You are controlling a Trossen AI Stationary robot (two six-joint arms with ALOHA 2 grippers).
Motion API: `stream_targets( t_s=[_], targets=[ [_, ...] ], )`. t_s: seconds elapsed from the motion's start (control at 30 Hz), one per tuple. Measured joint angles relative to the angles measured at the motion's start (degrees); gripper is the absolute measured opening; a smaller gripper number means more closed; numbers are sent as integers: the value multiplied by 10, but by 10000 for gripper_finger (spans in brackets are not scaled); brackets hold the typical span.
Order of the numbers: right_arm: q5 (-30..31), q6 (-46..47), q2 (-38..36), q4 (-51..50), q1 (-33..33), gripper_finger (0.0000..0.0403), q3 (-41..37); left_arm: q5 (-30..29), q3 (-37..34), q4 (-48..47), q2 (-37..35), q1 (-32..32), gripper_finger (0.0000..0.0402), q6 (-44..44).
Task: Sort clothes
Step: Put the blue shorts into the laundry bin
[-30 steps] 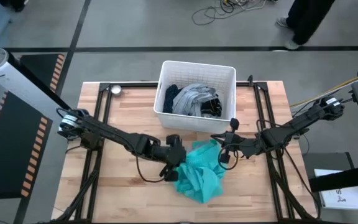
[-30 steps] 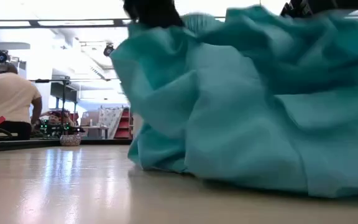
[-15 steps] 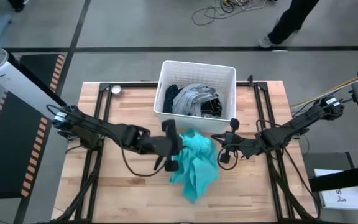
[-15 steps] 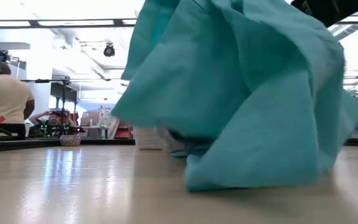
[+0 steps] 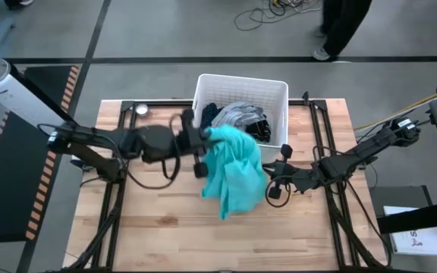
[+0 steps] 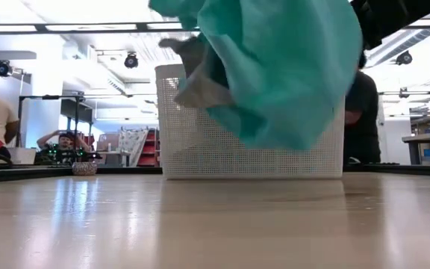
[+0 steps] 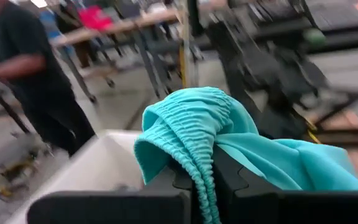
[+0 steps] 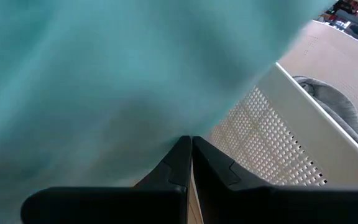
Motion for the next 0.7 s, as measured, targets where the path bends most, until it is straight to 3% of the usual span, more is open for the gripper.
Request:
stream_targets(
  t_s=[0.17, 0.4, 0.7],
  targets=[
    [0, 0, 0, 0, 0, 0, 0, 12, 0, 68, -26, 45, 2, 49],
    [0, 0, 0, -1, 0, 0, 0, 95, 23, 122, -40, 124, 2, 59],
    [0, -3, 0, -1, 0, 0, 0, 140, 190, 91, 35, 182, 2, 84]
  ],
)
